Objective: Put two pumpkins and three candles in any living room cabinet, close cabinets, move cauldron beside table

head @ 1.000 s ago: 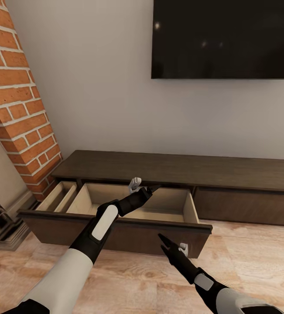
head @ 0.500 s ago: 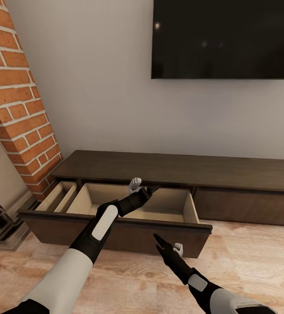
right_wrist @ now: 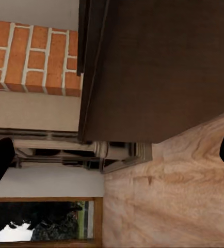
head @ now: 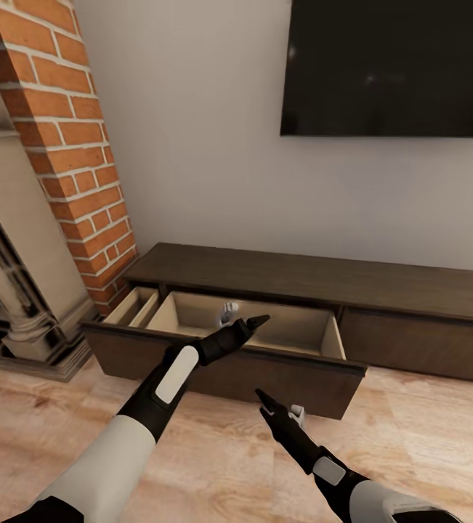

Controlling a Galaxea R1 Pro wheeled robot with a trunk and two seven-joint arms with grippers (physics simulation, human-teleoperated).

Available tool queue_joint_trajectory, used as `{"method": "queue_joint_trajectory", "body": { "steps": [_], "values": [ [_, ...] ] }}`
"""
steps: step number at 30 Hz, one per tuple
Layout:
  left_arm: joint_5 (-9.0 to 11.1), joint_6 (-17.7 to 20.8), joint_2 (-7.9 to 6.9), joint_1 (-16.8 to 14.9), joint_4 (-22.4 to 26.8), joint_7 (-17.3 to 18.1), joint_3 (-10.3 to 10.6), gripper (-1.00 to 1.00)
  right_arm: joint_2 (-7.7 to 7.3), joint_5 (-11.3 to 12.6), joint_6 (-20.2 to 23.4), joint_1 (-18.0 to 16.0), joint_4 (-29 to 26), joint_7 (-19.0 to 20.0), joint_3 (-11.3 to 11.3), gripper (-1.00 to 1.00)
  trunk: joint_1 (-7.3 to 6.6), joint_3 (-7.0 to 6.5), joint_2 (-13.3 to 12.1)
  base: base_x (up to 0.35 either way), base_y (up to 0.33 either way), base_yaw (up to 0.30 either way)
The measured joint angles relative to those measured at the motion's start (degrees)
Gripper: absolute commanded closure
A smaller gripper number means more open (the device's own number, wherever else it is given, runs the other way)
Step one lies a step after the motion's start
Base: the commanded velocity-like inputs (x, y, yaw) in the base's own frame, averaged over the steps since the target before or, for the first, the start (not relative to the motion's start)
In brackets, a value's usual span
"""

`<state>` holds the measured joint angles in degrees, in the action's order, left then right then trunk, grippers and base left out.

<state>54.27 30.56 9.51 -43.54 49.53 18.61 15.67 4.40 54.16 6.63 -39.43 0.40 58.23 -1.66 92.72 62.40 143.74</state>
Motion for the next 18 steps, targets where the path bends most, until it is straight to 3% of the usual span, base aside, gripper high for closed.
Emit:
{"method": "queue_joint_trajectory", "body": {
  "steps": [5, 11, 15, 18],
  "values": [
    [-1.0, 0.0, -0.11, 0.0, -0.7, -0.1, -0.3, -1.0, 0.0, 0.1, 0.1, 0.0, 0.0, 0.0, 0.1, -1.0, -0.01, -0.03, 0.0, -0.25, 0.0, 0.288],
    [-1.4, -0.1, -0.35, 0.0, -5.9, -0.1, -0.5, -1.0, -0.07, 0.1, 0.0, 0.0, 0.0, -0.1, 0.1, -1.0, -0.02, -0.04, 0.0, -0.144, 0.0, 0.292],
    [-1.4, -0.1, -0.97, 0.0, -8.8, -0.1, -0.5, -1.0, -0.08, 0.2, -0.1, 0.0, 0.0, -0.1, 0.1, -1.0, -0.03, 0.01, 0.0, -0.027, 0.0, 0.293],
    [-1.6, -0.2, -2.23, 0.0, -10.0, -0.1, -0.5, -1.0, -0.18, 0.2, -0.2, 0.0, 0.0, 0.0, 0.1, -1.0, -0.03, 0.07, 0.0, -0.007, 0.0, 0.293]
  ]
}}
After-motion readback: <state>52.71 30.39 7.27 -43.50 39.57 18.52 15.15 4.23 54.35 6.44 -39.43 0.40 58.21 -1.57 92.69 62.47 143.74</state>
